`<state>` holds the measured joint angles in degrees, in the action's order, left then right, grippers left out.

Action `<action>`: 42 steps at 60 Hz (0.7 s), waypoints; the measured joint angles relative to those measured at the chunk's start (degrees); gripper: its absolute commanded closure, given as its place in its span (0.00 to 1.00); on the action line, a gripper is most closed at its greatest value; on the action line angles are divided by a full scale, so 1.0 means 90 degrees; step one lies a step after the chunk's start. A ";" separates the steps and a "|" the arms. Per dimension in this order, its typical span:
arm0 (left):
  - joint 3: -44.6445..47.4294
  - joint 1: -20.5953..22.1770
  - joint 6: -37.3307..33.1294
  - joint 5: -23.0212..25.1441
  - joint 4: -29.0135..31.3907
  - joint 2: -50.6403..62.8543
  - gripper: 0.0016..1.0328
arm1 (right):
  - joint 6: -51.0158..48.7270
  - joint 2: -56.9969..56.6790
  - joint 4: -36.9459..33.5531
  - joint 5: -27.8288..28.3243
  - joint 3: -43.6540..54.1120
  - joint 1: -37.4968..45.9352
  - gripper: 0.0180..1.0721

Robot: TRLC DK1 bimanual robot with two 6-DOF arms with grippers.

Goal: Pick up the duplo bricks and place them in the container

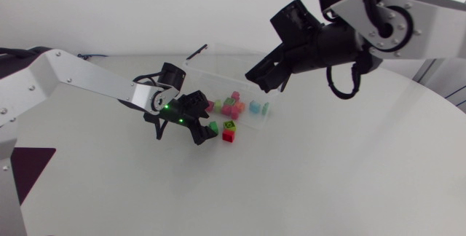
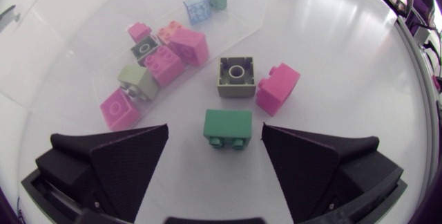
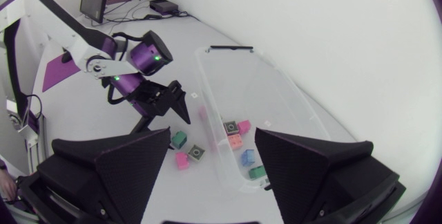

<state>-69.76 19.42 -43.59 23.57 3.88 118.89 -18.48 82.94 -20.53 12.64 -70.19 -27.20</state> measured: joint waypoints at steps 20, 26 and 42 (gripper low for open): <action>-0.0041 0.0202 0.0000 0.0100 -0.0092 0.0238 0.88 | -0.0007 -0.1071 -0.0175 0.0221 0.1528 -0.0510 0.16; -0.0041 0.0214 0.0002 0.0231 -0.0095 0.0243 0.89 | -0.0100 -0.1095 -0.0148 0.0257 0.1855 -0.0665 0.16; 0.0432 -0.0087 0.0002 0.0483 0.0104 -0.0355 0.89 | -0.0440 0.0104 0.0449 0.0459 0.2055 -0.0646 0.16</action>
<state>-65.87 18.63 -43.57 27.92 4.82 115.70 -22.44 83.88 -16.49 16.78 -51.70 -33.01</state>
